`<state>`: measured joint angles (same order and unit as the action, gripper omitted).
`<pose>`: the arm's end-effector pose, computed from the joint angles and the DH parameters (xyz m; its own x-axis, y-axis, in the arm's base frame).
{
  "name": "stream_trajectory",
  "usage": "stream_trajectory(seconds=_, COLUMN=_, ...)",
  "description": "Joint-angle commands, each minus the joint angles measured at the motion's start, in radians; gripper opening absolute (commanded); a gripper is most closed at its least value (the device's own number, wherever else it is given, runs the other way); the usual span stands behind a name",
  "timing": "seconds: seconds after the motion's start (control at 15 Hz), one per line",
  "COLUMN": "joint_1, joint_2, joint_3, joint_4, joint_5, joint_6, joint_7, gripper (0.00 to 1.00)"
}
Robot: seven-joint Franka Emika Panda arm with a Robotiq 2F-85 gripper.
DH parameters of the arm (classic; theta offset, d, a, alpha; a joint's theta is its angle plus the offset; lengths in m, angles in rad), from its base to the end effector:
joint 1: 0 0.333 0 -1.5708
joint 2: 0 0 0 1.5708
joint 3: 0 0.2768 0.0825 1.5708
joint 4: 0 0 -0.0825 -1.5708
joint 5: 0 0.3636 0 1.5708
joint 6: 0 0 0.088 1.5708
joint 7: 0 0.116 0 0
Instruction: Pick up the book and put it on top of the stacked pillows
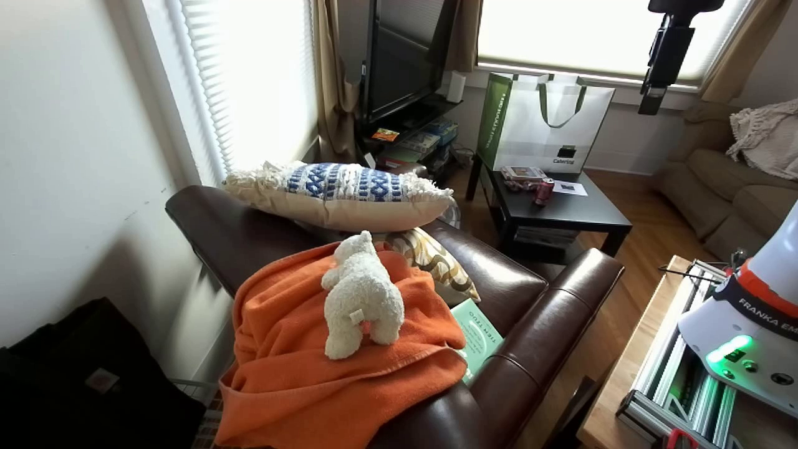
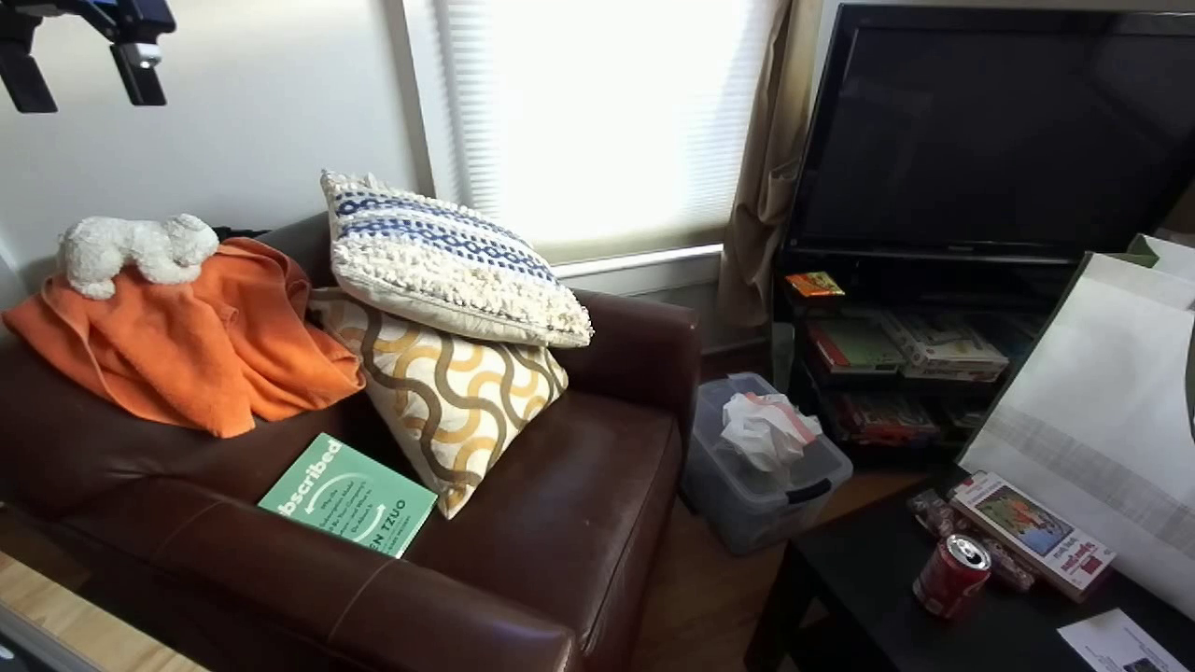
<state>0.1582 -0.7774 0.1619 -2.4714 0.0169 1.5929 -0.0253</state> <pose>0.2953 0.1045 0.4977 0.9534 0.2812 -0.1091 0.2915 -0.9520 0.0937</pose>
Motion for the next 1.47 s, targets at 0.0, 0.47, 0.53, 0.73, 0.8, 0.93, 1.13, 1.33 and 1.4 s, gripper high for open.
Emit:
stream_trajectory(seconds=0.0, joint_1=0.006, joint_2=0.002, joint_3=-0.004, joint_4=0.002, joint_5=-0.003, joint_6=-0.002, joint_7=0.004, gripper=1.00)
stream_trajectory(seconds=0.47, joint_1=-0.011, joint_2=0.081, joint_3=-0.167, joint_4=0.011, joint_5=0.019, joint_6=0.137, joint_7=-0.179, gripper=1.00)
stream_trajectory(seconds=0.53, joint_1=-0.015, joint_2=0.111, joint_3=-0.211, joint_4=0.016, joint_5=0.040, joint_6=0.159, joint_7=-0.220, gripper=1.00)
stream_trajectory(seconds=0.73, joint_1=-0.027, joint_2=0.213, joint_3=-0.325, joint_4=0.026, joint_5=0.106, joint_6=0.199, joint_7=-0.338, gripper=1.00)
stream_trajectory(seconds=0.8, joint_1=-0.024, joint_2=0.254, joint_3=-0.361, joint_4=0.031, joint_5=0.141, joint_6=0.211, joint_7=-0.396, gripper=1.00)
stream_trajectory(seconds=0.93, joint_1=-0.020, joint_2=0.330, joint_3=-0.403, joint_4=0.036, joint_5=0.206, joint_6=0.192, joint_7=-0.506, gripper=1.00)
stream_trajectory(seconds=1.13, joint_1=-0.037, joint_2=0.450, joint_3=-0.415, joint_4=0.013, joint_5=0.267, joint_6=0.158, joint_7=-0.594, gripper=1.00)
stream_trajectory(seconds=1.33, joint_1=-0.079, joint_2=0.451, joint_3=-0.371, joint_4=0.002, joint_5=0.266, joint_6=0.154, joint_7=-0.585, gripper=1.00)
stream_trajectory(seconds=1.4, joint_1=-0.086, joint_2=0.488, joint_3=-0.369, joint_4=0.002, joint_5=0.277, joint_6=0.144, joint_7=-0.600, gripper=1.00)
